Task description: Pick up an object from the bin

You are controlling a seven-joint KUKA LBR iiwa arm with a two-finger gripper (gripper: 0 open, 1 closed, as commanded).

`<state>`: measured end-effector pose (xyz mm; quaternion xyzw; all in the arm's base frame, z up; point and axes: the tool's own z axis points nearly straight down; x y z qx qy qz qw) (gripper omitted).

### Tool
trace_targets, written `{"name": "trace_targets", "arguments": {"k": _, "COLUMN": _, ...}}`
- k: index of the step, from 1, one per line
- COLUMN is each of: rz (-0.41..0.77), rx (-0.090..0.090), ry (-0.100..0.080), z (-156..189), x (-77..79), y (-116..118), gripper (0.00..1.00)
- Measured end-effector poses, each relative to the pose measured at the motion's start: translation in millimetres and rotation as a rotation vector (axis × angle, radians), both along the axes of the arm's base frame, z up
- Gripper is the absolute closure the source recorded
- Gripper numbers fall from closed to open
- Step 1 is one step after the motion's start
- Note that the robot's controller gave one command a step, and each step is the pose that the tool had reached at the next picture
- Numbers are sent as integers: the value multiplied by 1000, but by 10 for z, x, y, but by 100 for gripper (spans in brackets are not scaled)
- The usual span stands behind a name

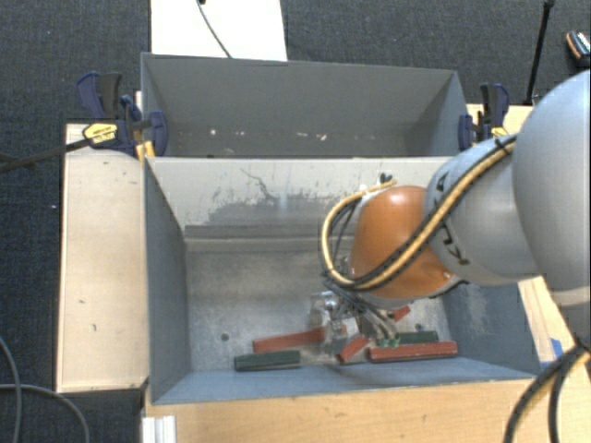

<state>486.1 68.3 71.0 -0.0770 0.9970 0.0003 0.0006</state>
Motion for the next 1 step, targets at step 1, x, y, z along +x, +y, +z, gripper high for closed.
{"name": "trace_targets", "arguments": {"k": 1, "rz": -24, "rx": 1, "ry": -11, "z": 1331, "x": 463, "y": -54, "gripper": 100}}
